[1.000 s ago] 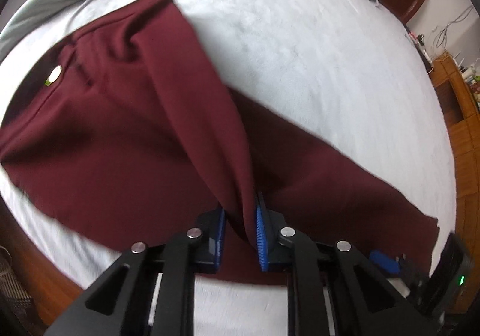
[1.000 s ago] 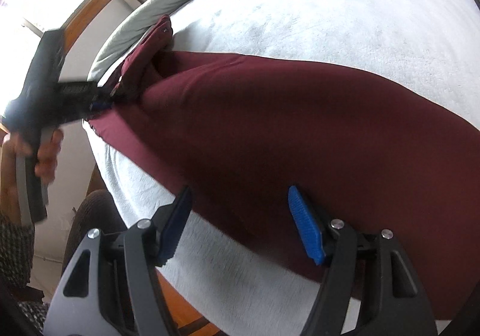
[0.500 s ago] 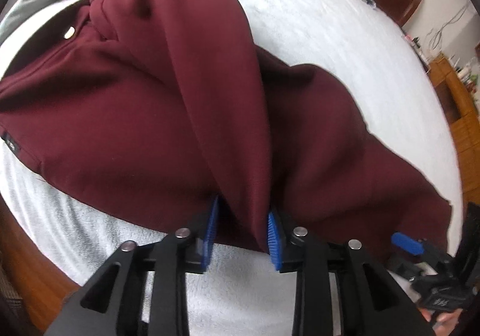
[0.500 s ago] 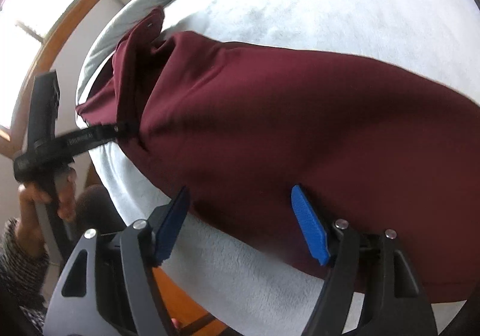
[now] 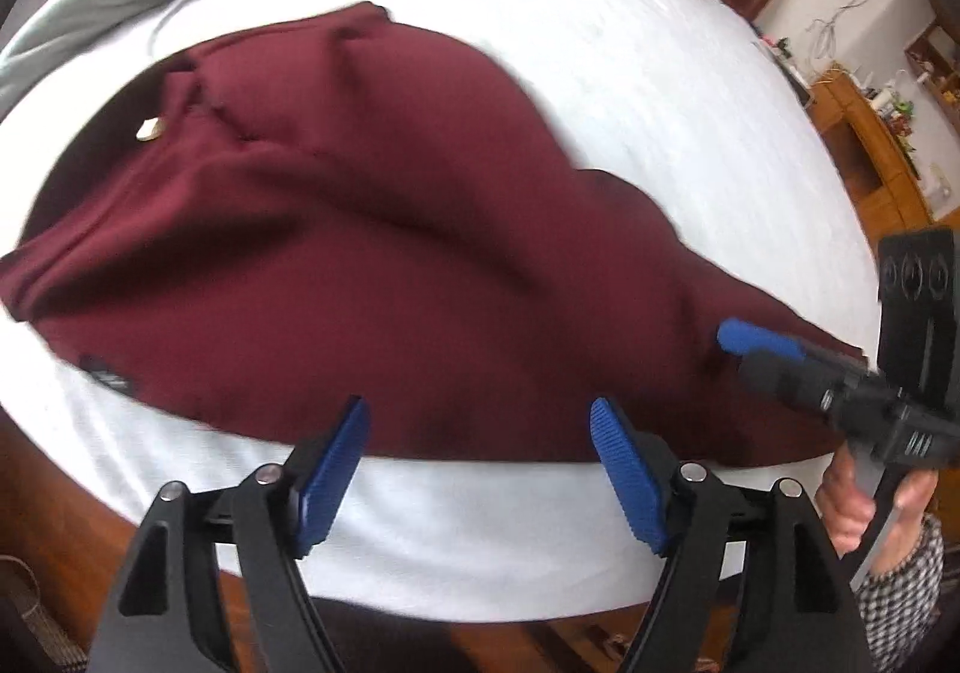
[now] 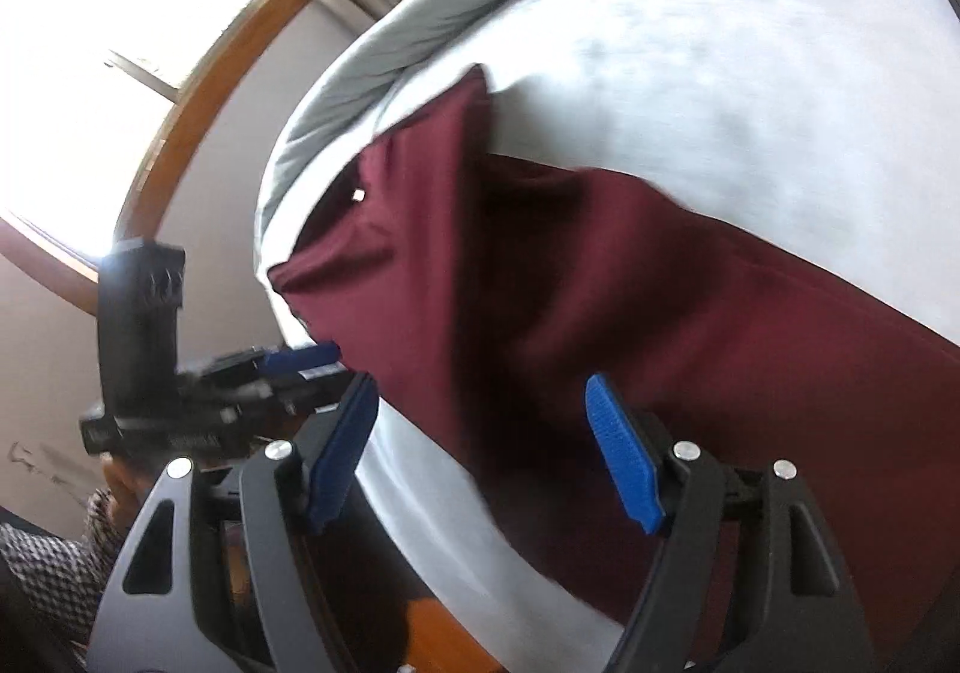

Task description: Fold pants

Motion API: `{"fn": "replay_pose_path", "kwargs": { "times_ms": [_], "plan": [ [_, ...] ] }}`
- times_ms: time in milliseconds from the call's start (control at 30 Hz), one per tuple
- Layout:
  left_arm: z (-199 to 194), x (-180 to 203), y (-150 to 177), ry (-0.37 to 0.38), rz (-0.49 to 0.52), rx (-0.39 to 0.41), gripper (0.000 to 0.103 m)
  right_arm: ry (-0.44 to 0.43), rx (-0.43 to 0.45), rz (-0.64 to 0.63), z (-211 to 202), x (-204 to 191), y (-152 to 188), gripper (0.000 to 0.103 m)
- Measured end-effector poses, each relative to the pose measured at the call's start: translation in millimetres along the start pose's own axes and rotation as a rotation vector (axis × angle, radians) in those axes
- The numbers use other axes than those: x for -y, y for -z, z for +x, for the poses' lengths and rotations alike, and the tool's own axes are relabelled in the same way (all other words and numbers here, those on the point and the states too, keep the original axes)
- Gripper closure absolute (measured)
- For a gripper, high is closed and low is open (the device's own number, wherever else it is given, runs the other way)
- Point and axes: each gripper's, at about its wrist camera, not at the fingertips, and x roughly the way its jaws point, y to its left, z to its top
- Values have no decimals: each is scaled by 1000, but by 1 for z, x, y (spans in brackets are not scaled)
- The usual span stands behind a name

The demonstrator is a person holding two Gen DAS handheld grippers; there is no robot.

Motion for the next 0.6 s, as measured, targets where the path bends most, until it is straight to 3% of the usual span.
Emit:
{"fn": "replay_pose_path", "kwargs": {
  "times_ms": [67, 233, 300, 367, 433, 533, 600],
  "plan": [
    [-6, -21, 5, -14, -36, 9, 26, -58, -11, 3, 21, -9, -15, 31],
    [-12, -68, 7, -92, -113, 37, 26, -32, -38, 8, 62, -17, -47, 32],
    [-11, -81, 8, -82, -124, 47, 26, -50, -37, 35, 72, -14, -58, 35],
    [-6, -89, 8, -45, -155, 33, 26, -73, -28, 65, 76, -12, -63, 50],
    [-5, -93, 5, -33, -177, 27, 26, -77, -33, 71, 79, -11, -63, 79],
    [-13, -89, -1, -50, -152, 67, 26, -70, -26, 16, 69, -14, -54, 93],
    [-25, -82, -7, -70, -118, 100, 26, -82, -7, -49, 67, -28, -51, 94]
  ]
}}
